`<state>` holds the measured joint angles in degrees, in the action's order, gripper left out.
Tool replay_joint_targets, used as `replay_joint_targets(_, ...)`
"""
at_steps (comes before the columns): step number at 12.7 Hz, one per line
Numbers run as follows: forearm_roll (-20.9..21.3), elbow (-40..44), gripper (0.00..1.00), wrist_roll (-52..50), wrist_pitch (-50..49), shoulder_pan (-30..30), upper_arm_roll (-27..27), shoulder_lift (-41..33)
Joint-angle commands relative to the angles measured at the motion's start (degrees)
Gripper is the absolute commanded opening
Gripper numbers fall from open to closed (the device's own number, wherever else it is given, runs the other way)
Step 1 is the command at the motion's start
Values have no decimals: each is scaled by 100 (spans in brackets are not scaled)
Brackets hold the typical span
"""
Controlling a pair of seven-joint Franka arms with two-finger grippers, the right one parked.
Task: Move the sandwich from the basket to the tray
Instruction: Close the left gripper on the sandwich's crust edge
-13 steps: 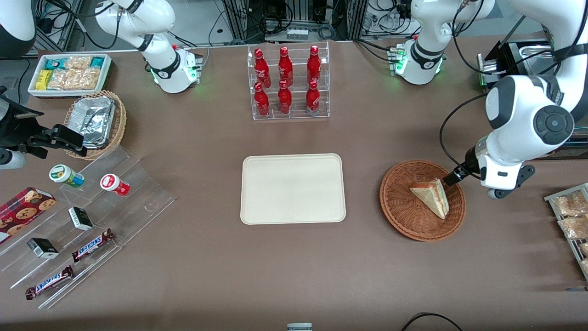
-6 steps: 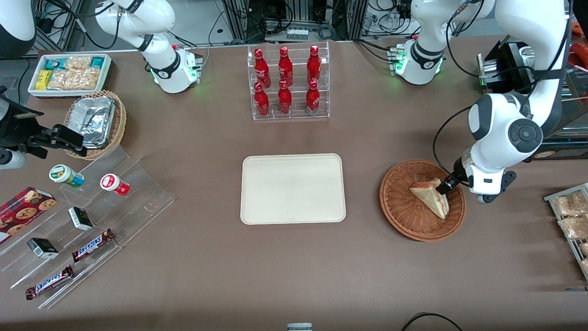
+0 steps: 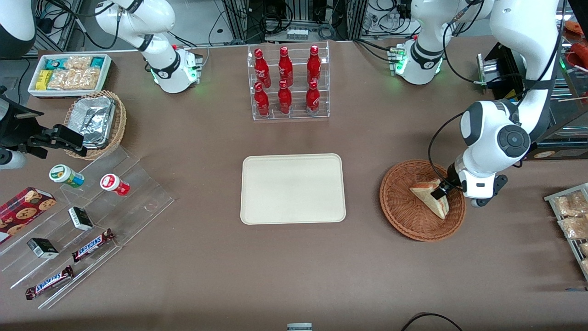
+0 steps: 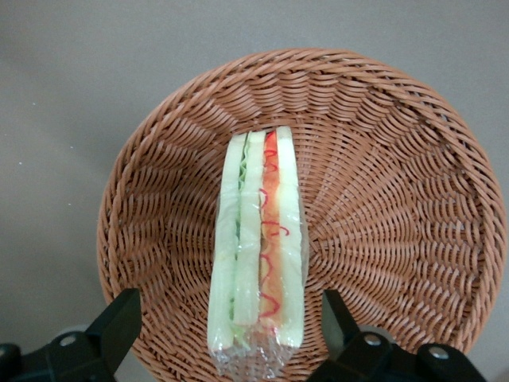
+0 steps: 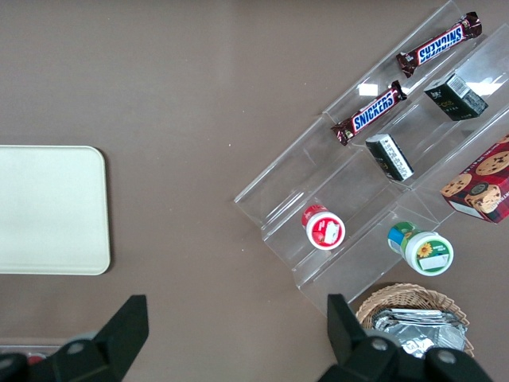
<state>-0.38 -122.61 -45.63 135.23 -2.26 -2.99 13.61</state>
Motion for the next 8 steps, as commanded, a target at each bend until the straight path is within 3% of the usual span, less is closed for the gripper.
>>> replay_joint_targets(1, -50, 26, 100, -104, 56, -82, 0, 44)
replay_joint_targets(6, -41, 26, 99, -87, 170, -161, 0, 185)
replay_joint_targets(8, -50, 18, 88, -95, 249, -161, 0, 238)
